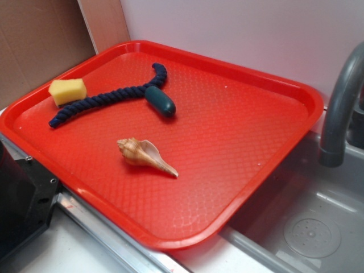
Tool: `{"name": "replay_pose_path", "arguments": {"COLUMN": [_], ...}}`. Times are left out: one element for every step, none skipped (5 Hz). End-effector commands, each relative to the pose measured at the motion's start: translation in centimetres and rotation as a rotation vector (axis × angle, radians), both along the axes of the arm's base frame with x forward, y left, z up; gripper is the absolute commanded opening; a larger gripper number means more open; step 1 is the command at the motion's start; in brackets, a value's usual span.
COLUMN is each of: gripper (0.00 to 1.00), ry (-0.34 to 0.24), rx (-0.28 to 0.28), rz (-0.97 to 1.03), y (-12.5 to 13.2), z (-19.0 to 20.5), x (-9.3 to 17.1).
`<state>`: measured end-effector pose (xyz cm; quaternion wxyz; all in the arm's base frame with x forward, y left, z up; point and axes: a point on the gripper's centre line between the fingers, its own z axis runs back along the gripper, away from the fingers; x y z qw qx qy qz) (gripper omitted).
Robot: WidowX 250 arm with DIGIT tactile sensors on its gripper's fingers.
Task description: Grab the shell.
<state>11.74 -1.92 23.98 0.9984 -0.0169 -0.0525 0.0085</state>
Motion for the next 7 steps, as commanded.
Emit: {"name": "replay_pose_path", "arguments": {"gripper": [1.0,1.0,1.0,1.0,1.0,1.0,1.0], "ry": [0.0,0.003,-0.055,-0.039,-0.002,0.041,0.075], "rx": [0.0,0.044,-0.023,0.012,-0.003,0.053,0.096], "rz": [0.0,-0.188,-0.405,-0.495,-0.518,-0.585,-0.618], "y": [0.0,-1.0,-2.2,-3.1,-3.7,-5.1,-5.9], "z": [0.0,-5.0,-9.9,-14.9,-19.0,-21.0,-22.3], "x": [0.0,0.9,1.5,1.8,3.6,4.9,4.3]}}
